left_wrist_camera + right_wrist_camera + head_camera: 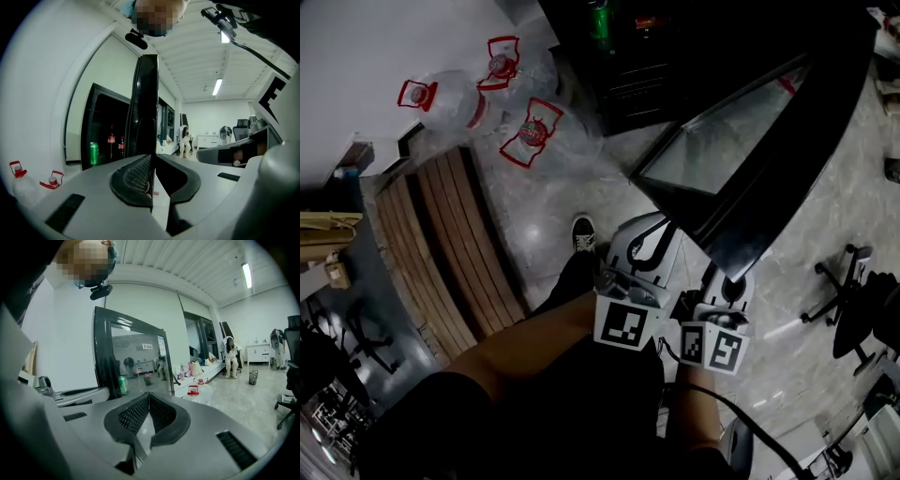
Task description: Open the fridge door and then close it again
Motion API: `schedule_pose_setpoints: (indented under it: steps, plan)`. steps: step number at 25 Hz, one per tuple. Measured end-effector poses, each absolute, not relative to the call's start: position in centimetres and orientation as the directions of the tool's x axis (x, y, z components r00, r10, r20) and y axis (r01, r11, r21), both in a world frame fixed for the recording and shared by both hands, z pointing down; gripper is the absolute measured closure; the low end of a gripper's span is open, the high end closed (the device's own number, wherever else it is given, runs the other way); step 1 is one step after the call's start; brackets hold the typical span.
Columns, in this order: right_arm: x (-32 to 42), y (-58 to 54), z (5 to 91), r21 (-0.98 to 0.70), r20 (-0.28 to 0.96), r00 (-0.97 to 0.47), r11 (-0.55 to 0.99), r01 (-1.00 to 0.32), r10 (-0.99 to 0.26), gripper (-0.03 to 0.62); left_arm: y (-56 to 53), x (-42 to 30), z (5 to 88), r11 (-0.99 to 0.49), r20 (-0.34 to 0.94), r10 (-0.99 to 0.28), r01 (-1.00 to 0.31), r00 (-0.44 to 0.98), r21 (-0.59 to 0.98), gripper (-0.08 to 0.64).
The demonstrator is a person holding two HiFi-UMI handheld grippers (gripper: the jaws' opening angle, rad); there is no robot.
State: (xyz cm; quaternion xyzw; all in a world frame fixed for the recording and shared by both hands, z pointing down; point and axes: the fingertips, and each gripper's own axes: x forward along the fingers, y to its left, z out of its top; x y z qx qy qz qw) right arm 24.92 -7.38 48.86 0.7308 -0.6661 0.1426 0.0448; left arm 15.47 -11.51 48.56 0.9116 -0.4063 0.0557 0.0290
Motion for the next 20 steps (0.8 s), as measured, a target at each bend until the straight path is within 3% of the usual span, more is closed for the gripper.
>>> schedule_pose_setpoints:
  steps: [20]
  plan:
    - [19.6,-13.9,49.0,-0.171,0.256,-0.082,0.038,-0.985,-0.963,0.577,-18.9,9.3,48.8,-0.605,0.128,-0.792,-0.796,0.597,-0.028,0.505]
